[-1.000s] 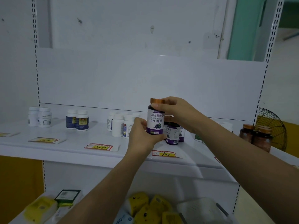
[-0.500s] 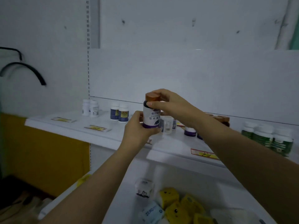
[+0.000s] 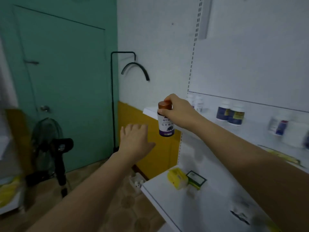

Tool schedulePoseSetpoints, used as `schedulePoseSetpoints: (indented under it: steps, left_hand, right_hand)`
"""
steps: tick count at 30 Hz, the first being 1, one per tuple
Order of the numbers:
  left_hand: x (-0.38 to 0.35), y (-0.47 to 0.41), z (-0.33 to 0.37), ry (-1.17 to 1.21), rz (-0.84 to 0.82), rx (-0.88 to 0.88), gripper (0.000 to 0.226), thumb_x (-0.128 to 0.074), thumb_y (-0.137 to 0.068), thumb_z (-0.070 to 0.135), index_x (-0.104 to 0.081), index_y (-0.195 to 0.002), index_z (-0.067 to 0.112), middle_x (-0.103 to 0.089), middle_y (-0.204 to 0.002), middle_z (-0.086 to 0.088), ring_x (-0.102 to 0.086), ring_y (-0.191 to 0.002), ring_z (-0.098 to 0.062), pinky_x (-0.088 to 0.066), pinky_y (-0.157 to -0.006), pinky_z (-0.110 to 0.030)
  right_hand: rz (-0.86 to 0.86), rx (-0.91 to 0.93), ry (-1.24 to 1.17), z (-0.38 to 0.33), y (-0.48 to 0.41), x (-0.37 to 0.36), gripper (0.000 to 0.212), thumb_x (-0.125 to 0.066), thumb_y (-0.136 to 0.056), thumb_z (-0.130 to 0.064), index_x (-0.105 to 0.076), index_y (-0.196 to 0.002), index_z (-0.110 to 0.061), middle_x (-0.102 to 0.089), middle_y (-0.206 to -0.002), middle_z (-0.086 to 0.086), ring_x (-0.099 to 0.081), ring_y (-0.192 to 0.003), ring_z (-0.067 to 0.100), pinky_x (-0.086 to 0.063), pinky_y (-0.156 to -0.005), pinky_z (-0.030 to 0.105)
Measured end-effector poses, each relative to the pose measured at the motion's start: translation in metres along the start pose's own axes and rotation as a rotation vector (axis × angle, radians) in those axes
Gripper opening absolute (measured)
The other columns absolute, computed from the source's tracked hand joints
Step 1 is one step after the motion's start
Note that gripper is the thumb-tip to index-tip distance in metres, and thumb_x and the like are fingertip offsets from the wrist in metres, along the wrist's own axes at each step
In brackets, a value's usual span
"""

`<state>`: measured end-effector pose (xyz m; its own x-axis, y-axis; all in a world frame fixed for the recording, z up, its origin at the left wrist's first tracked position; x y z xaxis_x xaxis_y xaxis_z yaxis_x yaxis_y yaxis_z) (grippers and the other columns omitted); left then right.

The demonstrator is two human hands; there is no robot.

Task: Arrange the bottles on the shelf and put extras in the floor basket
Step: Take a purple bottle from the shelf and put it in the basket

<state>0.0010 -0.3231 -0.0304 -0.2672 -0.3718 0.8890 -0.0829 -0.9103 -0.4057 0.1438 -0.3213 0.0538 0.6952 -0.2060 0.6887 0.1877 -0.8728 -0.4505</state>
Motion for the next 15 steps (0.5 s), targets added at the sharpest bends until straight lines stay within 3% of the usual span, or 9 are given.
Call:
schedulePoseSetpoints:
  steps: [7, 15]
  left_hand:
    - [-0.032, -0.019, -0.129, -0.150, -0.089, 0.144, 0.063, -0.047, -0.088, 0.057, -0.036, -0.138, 0.019, -0.038, -0.145, -0.007, -0.023, -0.138, -0.032, -0.014, -0.115, -0.053]
    - [-0.098, -0.101, -0.231, -0.157, -0.116, 0.234, 0.061, -0.044, -0.091, 0.055, -0.035, -0.139, 0.018, -0.038, -0.144, -0.007, -0.025, -0.137, -0.032, -0.014, -0.115, -0.051]
  right_hand:
    - [-0.093, 0.032, -0.036, -0.010, -0.076, -0.128, 0.044, -0.058, -0.094, -0.024, -0.044, -0.134, -0.015, -0.053, -0.128, 0.008, -0.051, -0.107, 0.020, -0.039, -0.080, 0.027]
    - [-0.129, 0.071, -0.022, 0.017, -0.194, -0.265, 0.039, -0.058, -0.093, -0.027, -0.046, -0.128, -0.013, -0.055, -0.121, 0.007, -0.046, -0.095, 0.016, -0.035, -0.077, 0.026]
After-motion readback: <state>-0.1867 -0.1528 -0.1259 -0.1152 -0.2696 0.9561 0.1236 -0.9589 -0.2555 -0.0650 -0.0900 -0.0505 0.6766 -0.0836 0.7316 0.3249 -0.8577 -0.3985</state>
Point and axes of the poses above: each hand's wrist, its own y-axis away from the middle knuckle, its own x-axis out of the back of the hand, z = x × y, the point moved 2 cm from there along -y, towards the middle knuckle
